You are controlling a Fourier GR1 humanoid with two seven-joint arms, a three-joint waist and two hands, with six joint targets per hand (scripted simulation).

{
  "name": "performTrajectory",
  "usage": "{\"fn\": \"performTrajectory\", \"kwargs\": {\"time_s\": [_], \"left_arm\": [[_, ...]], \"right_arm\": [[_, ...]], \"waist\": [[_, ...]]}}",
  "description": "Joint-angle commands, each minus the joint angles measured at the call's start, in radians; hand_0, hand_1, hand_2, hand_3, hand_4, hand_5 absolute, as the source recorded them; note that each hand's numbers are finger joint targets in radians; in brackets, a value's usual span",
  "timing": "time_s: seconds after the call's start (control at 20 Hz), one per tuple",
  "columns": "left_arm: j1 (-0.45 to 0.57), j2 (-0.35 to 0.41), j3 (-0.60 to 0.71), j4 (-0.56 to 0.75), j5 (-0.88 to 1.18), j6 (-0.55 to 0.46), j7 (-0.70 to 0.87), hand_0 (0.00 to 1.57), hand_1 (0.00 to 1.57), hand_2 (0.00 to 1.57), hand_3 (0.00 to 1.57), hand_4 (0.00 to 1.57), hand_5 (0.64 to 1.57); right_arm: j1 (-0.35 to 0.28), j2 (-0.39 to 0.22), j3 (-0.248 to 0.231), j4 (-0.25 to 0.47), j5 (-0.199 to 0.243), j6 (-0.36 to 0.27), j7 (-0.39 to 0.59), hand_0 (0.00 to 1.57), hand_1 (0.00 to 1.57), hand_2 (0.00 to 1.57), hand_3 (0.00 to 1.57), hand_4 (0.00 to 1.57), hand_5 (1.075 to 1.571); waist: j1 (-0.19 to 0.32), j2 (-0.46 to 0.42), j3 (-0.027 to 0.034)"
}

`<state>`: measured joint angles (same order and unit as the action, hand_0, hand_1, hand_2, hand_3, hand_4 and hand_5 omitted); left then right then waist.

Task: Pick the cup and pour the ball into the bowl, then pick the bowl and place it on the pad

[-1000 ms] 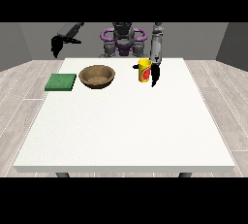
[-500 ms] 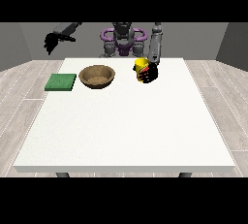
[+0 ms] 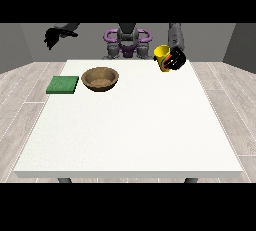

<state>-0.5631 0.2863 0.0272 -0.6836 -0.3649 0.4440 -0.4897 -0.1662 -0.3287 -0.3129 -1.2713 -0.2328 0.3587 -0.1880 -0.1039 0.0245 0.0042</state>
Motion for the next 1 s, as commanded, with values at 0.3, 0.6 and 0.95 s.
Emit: {"fn": "performTrajectory", "kwargs": {"time_s": [0.3,0.6,0.95], "left_arm": [[-0.185,-0.004,-0.153,-0.018,-0.273,0.056,0.377,1.49,1.49,1.57,1.57,1.53,1.287],[-0.233,-0.068,-0.242,0.013,-0.456,0.121,0.585,1.50,1.50,1.57,1.57,1.51,1.245],[-0.345,-0.091,-0.425,0.039,-0.745,0.055,0.793,1.55,1.55,1.57,1.57,1.57,1.244]], "right_arm": [[-0.018,-0.024,-0.025,0.126,0.005,0.043,-0.079,0.00,0.00,0.00,0.00,0.00,1.569],[-0.021,-0.027,-0.012,0.129,0.002,0.069,-0.070,0.00,0.00,0.00,0.00,0.00,1.569],[0.001,-0.047,-0.026,0.204,0.006,0.098,-0.096,0.00,0.00,0.00,0.00,0.00,1.571]], "waist": [[0.011,-0.004,-0.0034],[-0.031,-0.022,-0.0031],[-0.022,-0.089,-0.0015]]}}
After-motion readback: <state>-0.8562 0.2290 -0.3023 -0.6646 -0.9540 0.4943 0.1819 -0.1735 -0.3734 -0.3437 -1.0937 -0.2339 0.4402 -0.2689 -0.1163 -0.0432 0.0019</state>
